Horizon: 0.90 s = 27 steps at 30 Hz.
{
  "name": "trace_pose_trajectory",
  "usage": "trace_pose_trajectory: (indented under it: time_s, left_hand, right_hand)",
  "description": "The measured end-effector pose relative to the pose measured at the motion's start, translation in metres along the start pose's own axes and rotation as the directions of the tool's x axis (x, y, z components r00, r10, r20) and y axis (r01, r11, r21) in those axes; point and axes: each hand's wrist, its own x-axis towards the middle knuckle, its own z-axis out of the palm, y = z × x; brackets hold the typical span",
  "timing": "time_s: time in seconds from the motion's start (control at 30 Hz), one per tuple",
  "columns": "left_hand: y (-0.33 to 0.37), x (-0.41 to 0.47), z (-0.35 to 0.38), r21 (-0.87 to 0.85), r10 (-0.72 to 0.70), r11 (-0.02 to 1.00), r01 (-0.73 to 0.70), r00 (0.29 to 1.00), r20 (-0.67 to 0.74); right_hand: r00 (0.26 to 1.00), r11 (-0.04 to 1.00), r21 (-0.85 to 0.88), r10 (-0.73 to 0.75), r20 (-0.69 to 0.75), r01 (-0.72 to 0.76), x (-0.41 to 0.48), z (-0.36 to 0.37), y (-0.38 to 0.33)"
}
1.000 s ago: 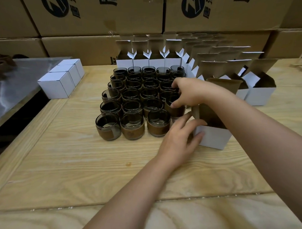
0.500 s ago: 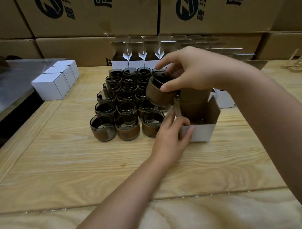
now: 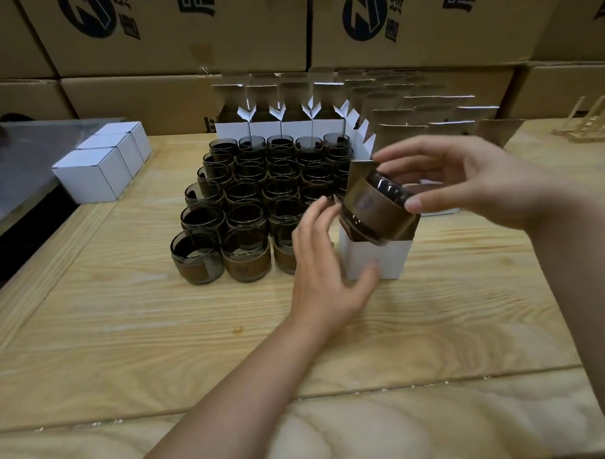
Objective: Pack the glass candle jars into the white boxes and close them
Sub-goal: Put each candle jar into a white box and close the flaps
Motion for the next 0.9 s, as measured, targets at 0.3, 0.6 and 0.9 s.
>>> trace_pose_trajectory:
  time_s: [0.3,0.6,0.9]
  left_hand:
    - [0.006,0.0,0.004,0.097,0.128,0.988,-0.119,0.987,-0.092]
    - [0.005,0.005,0.005,0.033,0.132,0.991,-0.128,0.973,-0.19]
    - [0.003,0.005,0.007,0.07,0.096,0.994,-0.088,0.988,-0.119]
  right_hand:
    - [0.998,0.998,0.056,0.02,0.059,-0.023,-0.005,0.015,0.03]
    - [0.984,0.982,-0.188,-0.007,-0.18,-0.027,0.009,0.032,0.013]
    - [0.946,0.973,-0.23,-0.086,-0.314,0.012,0.003,0.027,0.002]
